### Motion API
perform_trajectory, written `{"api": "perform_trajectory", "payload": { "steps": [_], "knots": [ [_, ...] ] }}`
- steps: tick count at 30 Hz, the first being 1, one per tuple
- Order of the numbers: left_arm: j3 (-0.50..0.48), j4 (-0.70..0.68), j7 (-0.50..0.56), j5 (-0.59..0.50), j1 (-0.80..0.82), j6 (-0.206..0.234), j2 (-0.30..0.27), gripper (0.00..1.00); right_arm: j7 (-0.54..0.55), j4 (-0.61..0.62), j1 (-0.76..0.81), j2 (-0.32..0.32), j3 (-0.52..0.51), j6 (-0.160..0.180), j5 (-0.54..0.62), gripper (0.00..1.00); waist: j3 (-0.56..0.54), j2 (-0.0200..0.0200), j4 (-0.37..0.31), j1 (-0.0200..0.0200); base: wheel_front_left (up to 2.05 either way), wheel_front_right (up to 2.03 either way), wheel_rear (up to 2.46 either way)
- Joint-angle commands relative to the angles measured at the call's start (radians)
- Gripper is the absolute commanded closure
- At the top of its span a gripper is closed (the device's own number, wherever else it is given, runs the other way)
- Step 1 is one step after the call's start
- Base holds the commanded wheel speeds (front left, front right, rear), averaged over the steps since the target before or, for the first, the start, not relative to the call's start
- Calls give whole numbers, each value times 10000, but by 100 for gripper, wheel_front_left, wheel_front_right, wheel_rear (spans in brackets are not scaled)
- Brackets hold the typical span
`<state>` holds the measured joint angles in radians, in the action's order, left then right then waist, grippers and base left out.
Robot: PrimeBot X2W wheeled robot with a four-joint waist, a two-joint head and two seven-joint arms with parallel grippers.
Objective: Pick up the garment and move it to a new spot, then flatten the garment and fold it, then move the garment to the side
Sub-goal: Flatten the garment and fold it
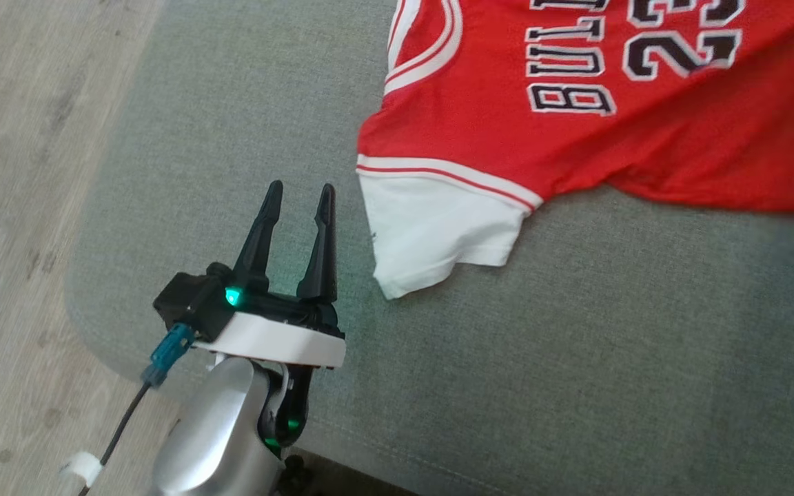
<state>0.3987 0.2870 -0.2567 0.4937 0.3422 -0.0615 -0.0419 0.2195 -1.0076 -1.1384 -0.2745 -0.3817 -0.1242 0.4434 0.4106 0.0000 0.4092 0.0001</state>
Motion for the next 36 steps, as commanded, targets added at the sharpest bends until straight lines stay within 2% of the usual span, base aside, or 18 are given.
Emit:
{"api": "perform_trajectory", "payload": {
  "steps": [1,2,3,12,18,20,23,26,29,32,36],
  "knots": [
    [-210,-295,-51,44,188,50,-84,0,-189,397,-371,42,35,-65,199,100,-11,0,11,-1,0,0,0],
    [-207,-295,-51,51,187,55,-84,0,-301,402,-399,66,-65,-65,362,4,-21,0,14,-1,0,0,0],
    [-210,-294,-51,55,186,60,-84,0,-462,425,-429,99,-185,-65,495,0,-30,0,10,-1,0,0,0],
    [-447,-258,-51,-190,68,109,-84,0,-1839,86,10,787,-1145,-65,1120,0,-601,0,-430,-1,0,0,0],
    [-976,-157,-51,-514,-245,129,-87,0,-4003,-150,814,1805,-1601,-65,257,0,-1391,0,-1181,-1,0,0,0],
    [-1171,-145,-51,-612,-405,133,-109,0,-4533,-217,1173,2080,-1389,-65,-142,0,-1647,0,-1511,-1,0,0,0],
    [-1342,-112,-51,-774,-649,102,-143,0,-4791,-7,1825,2227,-622,-65,-1118,0,-2040,0,-1971,-1,0,0,0],
    [-1548,-101,-51,-858,-891,121,-166,0,-4806,858,2712,2237,1332,-65,-3847,0,-2301,0,-2436,-1,0,0,0],
    [-1818,-111,-51,-908,-1169,162,-204,0,-4808,2731,4515,2239,2977,-65,-5873,0,-2549,0,-2932,-1,0,0,0],
    [-2007,-132,-51,-974,-1372,161,-231,0,-4810,4546,6421,2240,3874,-65,-6751,0,-2694,0,-3292,-1,0,0,0],
    [-2241,-131,-51,-1014,-1571,136,-269,0,-4810,6250,8365,2241,4703,-65,-7336,0,-2801,0,-3688,-1,0,0,0]
  ]
}}
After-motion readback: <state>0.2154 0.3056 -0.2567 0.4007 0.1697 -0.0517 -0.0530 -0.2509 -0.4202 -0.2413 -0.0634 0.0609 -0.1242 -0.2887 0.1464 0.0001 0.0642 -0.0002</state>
